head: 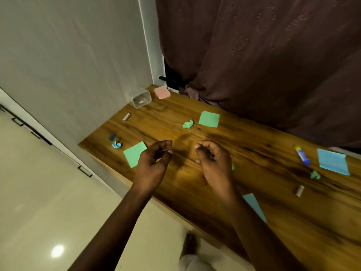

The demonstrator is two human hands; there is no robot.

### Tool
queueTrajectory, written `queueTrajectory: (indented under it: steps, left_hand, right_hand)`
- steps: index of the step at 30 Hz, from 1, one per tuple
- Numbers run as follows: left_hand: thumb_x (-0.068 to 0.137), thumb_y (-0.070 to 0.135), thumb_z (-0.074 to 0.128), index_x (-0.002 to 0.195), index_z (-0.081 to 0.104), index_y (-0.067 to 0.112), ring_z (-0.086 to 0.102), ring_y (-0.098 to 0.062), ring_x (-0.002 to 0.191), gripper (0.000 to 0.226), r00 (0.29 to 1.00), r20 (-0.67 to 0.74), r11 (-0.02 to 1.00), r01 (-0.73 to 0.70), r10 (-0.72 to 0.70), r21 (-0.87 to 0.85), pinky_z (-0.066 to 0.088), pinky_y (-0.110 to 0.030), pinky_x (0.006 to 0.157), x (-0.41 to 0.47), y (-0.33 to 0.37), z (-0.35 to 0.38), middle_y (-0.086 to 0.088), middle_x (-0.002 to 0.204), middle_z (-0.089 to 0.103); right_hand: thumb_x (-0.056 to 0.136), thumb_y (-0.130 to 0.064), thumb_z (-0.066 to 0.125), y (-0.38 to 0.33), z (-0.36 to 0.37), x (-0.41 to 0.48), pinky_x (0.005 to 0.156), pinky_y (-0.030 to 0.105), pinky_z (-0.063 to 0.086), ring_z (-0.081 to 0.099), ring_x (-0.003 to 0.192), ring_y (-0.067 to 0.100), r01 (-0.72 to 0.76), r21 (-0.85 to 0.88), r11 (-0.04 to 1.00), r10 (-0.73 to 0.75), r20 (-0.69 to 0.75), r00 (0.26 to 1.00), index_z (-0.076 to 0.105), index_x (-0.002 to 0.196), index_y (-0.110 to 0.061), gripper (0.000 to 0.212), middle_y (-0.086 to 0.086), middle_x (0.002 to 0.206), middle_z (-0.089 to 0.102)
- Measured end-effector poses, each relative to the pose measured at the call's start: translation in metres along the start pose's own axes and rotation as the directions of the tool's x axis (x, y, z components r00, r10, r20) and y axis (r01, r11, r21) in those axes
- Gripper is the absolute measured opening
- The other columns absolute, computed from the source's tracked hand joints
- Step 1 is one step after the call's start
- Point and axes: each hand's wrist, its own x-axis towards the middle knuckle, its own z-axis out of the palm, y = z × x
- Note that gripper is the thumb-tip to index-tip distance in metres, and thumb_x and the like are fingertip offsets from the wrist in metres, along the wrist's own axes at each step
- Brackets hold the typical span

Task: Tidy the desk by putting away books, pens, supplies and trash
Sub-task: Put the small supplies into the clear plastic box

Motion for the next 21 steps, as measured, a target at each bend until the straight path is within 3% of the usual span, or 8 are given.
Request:
queueTrajectory:
  steps: [5,13,21]
  left_hand:
    - [0.097,0.017,0.065,0.125,0.068,0.02,0.068,-0.013,0.108,0.028,1.0,-0.027,0.999,-0.008,0.009,0.04,0.057,-0.043,0.096,0.043,-0.009,-0.028,0.009,0.119,0.071]
    - [0.098,0.017,0.064,0.127,0.066,0.021,0.067,-0.003,0.112,0.03,0.995,-0.09,0.998,0.047,-0.043,0.038,0.055,-0.026,0.093,0.121,-0.015,-0.053,0.015,0.126,0.068]
    - [0.097,0.017,0.066,0.129,0.065,0.022,0.066,0.005,0.106,0.032,0.972,-0.215,0.993,0.109,-0.095,0.052,0.052,-0.007,0.069,0.195,-0.033,-0.074,0.017,0.127,0.066]
  right_hand:
    - [0.096,-0.026,0.07,-0.002,0.039,0.045,0.087,0.041,0.063,0.07,0.096,0.003,0.022,0.0,1.0,-0.022,0.033,0.999,0.074,0.101,-0.031,0.008,-0.016,0.098,0.074]
    - [0.094,-0.031,0.07,-0.003,0.082,0.13,0.086,0.043,0.062,0.07,0.1,0.009,0.009,-0.048,0.999,-0.005,0.081,0.997,0.073,0.105,-0.031,0.011,-0.011,0.103,0.074]
    - [0.093,-0.023,0.072,0.001,0.126,0.207,0.074,0.016,0.055,0.067,0.094,0.0,0.123,-0.224,0.967,-0.11,0.071,0.991,0.072,0.109,-0.018,0.016,-0.012,0.101,0.072]
